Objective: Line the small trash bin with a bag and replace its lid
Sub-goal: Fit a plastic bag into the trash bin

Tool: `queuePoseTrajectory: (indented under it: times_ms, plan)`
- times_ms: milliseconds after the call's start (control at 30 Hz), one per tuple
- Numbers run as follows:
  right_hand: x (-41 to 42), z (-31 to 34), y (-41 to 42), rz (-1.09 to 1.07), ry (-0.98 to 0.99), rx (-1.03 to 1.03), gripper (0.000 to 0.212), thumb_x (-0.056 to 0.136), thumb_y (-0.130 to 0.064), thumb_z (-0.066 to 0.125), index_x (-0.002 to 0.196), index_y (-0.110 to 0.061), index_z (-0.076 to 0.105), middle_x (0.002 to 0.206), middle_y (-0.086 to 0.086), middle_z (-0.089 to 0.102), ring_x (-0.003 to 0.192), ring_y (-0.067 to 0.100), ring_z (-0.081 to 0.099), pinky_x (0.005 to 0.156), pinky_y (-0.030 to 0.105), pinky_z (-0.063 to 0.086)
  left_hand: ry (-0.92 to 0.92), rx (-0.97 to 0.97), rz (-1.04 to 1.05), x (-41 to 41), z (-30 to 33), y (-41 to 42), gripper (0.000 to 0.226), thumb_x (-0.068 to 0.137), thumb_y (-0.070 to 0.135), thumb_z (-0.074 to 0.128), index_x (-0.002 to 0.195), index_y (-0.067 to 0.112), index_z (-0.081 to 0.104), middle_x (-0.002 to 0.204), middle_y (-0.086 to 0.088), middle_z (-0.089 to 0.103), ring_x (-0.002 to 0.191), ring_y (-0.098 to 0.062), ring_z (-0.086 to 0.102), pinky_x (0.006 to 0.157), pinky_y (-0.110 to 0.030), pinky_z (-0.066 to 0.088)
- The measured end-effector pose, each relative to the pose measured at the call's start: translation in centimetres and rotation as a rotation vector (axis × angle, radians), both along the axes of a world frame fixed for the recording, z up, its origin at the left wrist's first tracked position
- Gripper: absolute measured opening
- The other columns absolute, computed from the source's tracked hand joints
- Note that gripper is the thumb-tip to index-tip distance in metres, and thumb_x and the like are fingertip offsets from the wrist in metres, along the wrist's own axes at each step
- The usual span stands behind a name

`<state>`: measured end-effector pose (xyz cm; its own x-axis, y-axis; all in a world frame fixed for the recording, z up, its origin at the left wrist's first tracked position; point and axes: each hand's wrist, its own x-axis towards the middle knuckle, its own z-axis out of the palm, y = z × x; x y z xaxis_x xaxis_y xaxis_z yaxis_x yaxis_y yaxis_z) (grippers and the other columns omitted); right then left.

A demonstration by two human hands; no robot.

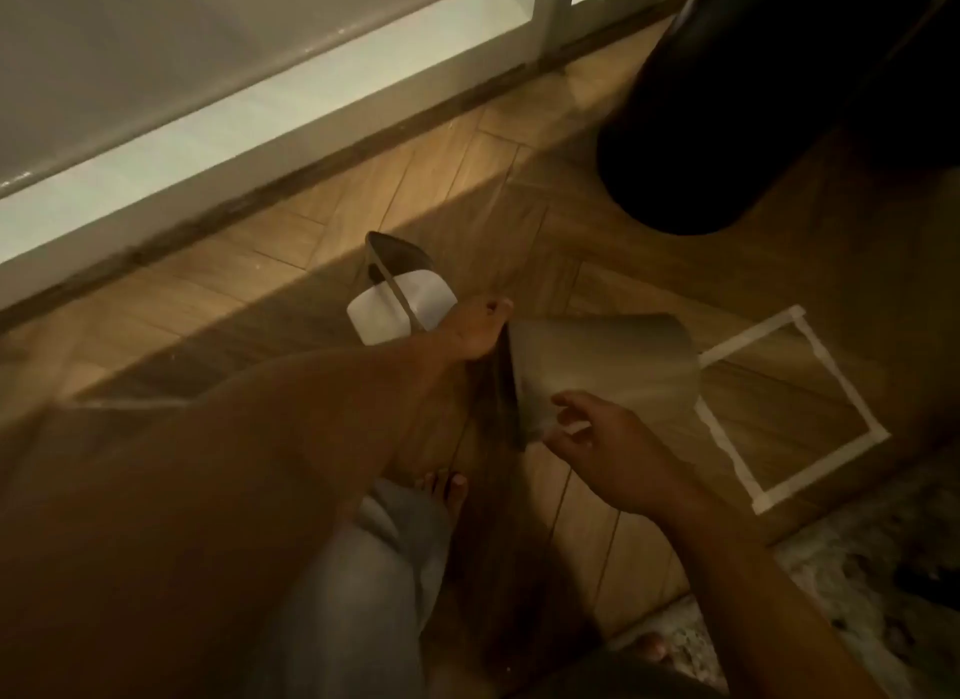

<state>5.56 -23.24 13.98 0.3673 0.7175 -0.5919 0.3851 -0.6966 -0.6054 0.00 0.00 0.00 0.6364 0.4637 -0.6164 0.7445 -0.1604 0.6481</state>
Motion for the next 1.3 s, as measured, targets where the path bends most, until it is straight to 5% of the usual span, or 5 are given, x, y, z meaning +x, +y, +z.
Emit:
queuePoseTrajectory:
  times_ms: [367,767,1067,1200,1300]
  plan:
    - [-2.7,-9.7,3.2,-0.058,-0.318,-0.041,0.035,0.090,-0.058,0.062,0.074,-0.029,0.049,0.061,-0.011,0.052,0.055,0.006,0.050,0.046,0.023,0.029,-0.008,-0.029,0.018,0.5,-2.9,0.3,0.058,0.101,0.058,0.030,0.130,0.017,0.059,0.120,-0.010,0.062,0.115,-0.028,0.057,0.085,-0.032,0.035]
    - [-0.6,-6.8,1.8,-0.055,-0.408,-0.019,0.020,0.095,-0.037,0.058,0.083,-0.020,0.061,0.073,-0.001,0.063,0.065,0.020,0.063,0.061,0.041,0.057,0.025,0.058,-0.077,3.1,1.3,-1.8,0.059,0.105,0.052,0.025,0.078,0.011,0.057,0.077,-0.008,0.056,0.074,-0.021,0.055,0.070,-0.033,0.037]
    - [3.4,-1.5,-2.7,-0.257,-0.577,0.205,0.033,0.087,-0.038,0.061,0.061,-0.027,0.043,0.072,-0.011,0.049,0.059,0.007,0.050,0.050,0.024,0.033,-0.056,0.283,-0.339,1.5,6.7,-3.5,0.054,0.104,0.052,0.028,0.115,0.011,0.061,0.109,-0.013,0.064,0.099,-0.031,0.061,0.082,-0.037,0.045]
    - [3.3,-0.8,-4.3,-0.421,-0.530,0.206,0.029,0.090,-0.039,0.060,0.064,-0.031,0.052,0.117,0.001,0.067,0.090,0.007,0.066,0.063,0.016,0.041,-0.072,0.320,-0.408,0.7,9.5,-4.0,0.052,0.101,0.055,0.033,0.126,0.016,0.058,0.112,-0.008,0.065,0.100,-0.026,0.062,0.088,-0.043,0.051]
    - [2.5,0.0,-4.9,-0.578,-0.344,0.241,0.021,0.094,-0.037,0.061,0.073,-0.030,0.061,0.089,-0.011,0.069,0.074,-0.015,0.063,0.046,0.003,0.040,-0.096,0.376,-0.385,0.0,11.1,-4.7,0.055,0.100,0.054,0.039,0.141,0.019,0.049,0.125,-0.009,0.062,0.109,-0.028,0.061,0.091,-0.045,0.051]
